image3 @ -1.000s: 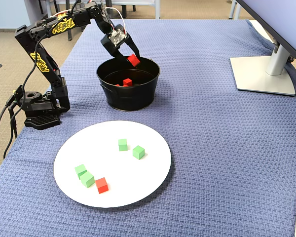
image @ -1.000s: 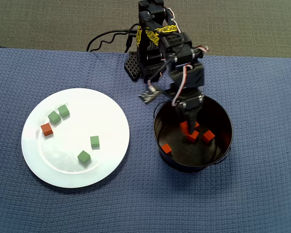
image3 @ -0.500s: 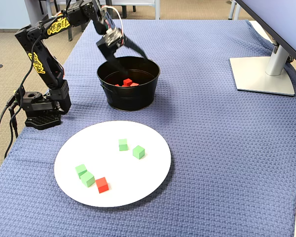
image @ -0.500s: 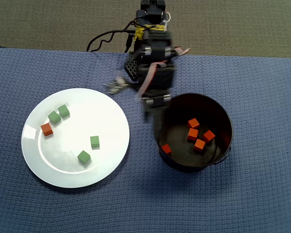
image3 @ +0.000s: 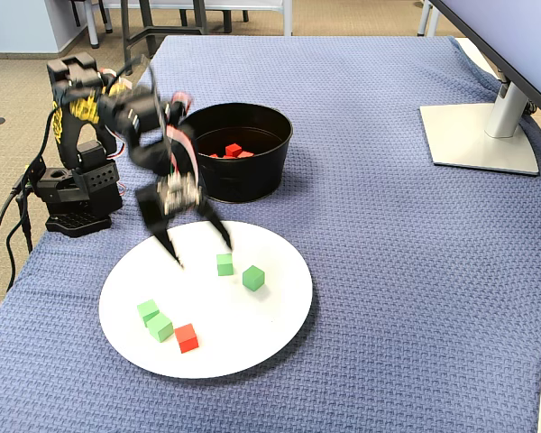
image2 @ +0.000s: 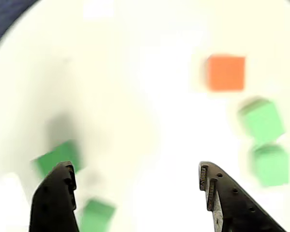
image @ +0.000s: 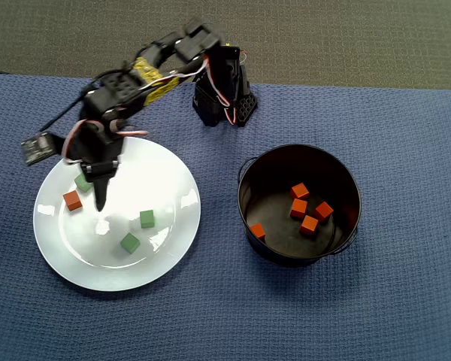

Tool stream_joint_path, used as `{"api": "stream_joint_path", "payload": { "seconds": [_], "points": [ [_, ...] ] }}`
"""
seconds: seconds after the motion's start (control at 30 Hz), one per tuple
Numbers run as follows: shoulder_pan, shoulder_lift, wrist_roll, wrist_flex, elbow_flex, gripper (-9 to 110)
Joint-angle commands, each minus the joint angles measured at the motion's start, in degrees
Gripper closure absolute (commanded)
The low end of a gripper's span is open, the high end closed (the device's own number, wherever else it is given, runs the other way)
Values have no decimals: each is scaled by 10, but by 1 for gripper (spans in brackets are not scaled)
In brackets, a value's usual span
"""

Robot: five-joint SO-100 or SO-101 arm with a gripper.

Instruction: Pick up the red cubes from the white plate and place them in the black recipient

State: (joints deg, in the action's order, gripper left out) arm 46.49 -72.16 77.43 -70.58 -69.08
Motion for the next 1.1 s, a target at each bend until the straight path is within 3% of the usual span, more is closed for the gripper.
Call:
{"api": "stream_joint_path", "payload": {
  "seconds": [0.0,0.13,1.07],
  "points": [
    [40,49,87,21,87,77],
    [47,100,139,31,122,78],
    [99,274,177,56,231,83]
  ]
}}
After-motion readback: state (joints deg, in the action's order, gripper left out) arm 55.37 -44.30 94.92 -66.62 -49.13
